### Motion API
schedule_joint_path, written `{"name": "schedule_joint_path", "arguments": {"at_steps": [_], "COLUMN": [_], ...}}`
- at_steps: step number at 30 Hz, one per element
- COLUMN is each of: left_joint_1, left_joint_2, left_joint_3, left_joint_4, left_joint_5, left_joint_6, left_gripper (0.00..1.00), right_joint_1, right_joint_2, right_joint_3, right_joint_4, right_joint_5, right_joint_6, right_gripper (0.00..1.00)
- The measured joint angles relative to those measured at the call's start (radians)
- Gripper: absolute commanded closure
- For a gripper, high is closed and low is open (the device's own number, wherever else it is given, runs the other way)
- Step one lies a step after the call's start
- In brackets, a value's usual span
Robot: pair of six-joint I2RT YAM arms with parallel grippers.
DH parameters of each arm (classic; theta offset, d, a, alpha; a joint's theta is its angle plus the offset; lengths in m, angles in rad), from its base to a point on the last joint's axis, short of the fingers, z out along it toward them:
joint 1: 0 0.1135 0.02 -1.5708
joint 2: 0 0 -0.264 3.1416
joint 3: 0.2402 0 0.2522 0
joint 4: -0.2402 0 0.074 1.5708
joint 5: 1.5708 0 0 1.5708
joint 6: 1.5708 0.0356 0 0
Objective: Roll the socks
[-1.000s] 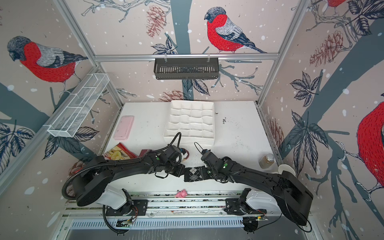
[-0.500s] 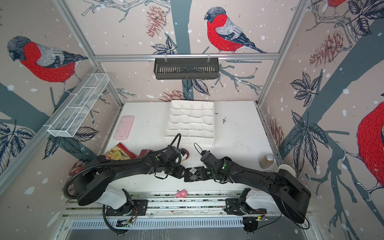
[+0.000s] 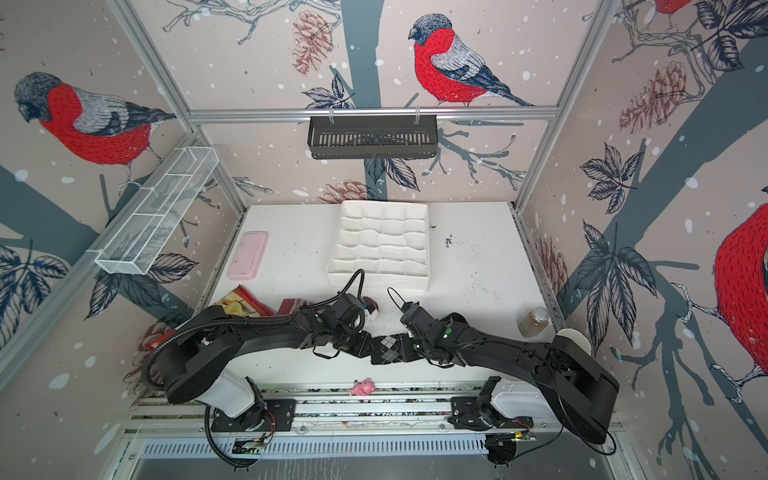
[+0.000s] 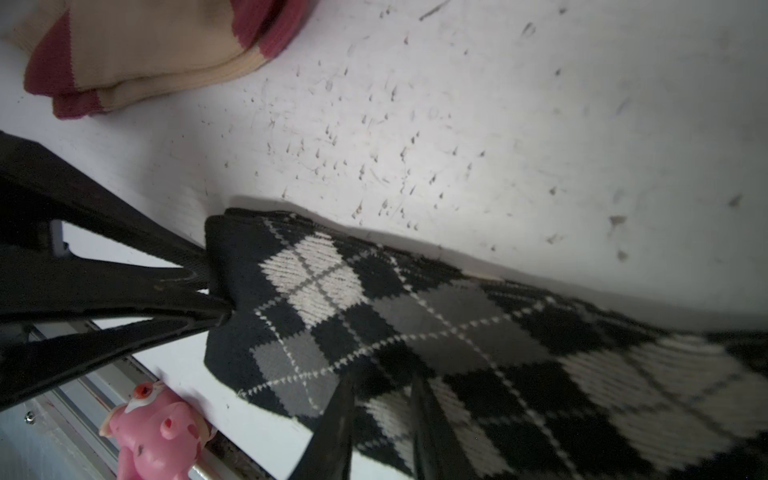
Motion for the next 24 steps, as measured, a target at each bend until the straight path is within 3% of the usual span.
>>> {"name": "schedule_joint_path", "arguments": {"at_steps": [6, 24], "left_joint_1": [0.000, 0.021], "left_joint_2": [-0.005, -0.004], "left_joint_3": [0.000, 0.128], "left_joint_4": [-0.005, -0.195], "left_joint_5": [-0.007, -0.064], "left_joint_6": [0.000, 0.092], "left_gripper": [1.00, 1.00], "right_joint_1": [0.000, -0.029], "right_joint_2": [0.007, -0.021], "right_joint_3": [-0.004, -0.004], "right_joint_4": [0.007, 0.022], "right_joint_5": [0.000, 0.007], "right_joint_6": [0.000, -0.002], "right_gripper": [0.74, 0.76]}}
